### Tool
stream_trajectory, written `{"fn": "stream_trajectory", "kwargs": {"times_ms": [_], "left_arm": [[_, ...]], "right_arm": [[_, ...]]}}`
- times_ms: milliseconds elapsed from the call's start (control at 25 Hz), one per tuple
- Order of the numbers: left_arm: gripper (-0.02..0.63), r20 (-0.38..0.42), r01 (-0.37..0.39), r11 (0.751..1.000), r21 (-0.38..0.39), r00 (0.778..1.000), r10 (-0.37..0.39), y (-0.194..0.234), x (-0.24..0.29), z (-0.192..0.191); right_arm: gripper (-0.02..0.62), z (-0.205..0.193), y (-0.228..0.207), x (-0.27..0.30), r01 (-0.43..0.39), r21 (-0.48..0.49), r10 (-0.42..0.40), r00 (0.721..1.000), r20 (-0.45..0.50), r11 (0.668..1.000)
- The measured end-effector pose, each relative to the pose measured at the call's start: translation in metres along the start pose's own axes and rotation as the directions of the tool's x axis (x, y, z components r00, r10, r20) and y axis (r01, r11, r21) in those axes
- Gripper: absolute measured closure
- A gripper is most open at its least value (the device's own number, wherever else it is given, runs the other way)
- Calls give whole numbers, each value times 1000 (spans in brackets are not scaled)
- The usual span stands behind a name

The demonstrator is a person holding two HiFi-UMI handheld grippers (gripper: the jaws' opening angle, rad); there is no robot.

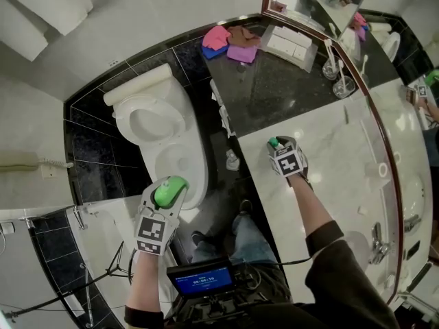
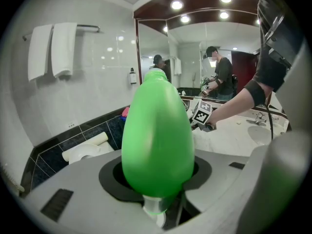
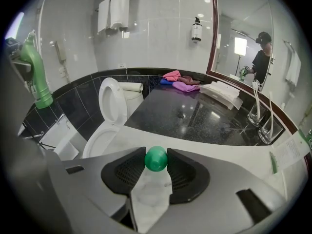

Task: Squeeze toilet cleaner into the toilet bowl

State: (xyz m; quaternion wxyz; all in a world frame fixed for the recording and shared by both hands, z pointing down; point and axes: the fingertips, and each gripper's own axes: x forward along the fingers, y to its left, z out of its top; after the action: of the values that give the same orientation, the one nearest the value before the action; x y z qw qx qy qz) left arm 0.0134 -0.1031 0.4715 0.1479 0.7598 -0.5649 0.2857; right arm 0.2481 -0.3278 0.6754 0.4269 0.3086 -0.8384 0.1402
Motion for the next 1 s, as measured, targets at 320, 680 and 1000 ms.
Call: {"fn": "stream_trajectory", "kwargs": {"times_ms": [320, 680, 1000], "left_arm": [[431, -4, -6, 1000, -16, 1000, 6, 9, 1, -6], [431, 13, -40, 998, -53, 999, 41, 25, -10, -9], [431, 50, -68, 995, -75, 996, 72, 45, -59, -23]], "right_arm": [[440, -6, 2, 9, -7, -3, 7, 999, -39, 1000], [439, 60, 33, -31, -63, -39, 68, 985, 156, 997], [437, 160, 166, -148, -198, -168, 253, 864, 436, 966]]}}
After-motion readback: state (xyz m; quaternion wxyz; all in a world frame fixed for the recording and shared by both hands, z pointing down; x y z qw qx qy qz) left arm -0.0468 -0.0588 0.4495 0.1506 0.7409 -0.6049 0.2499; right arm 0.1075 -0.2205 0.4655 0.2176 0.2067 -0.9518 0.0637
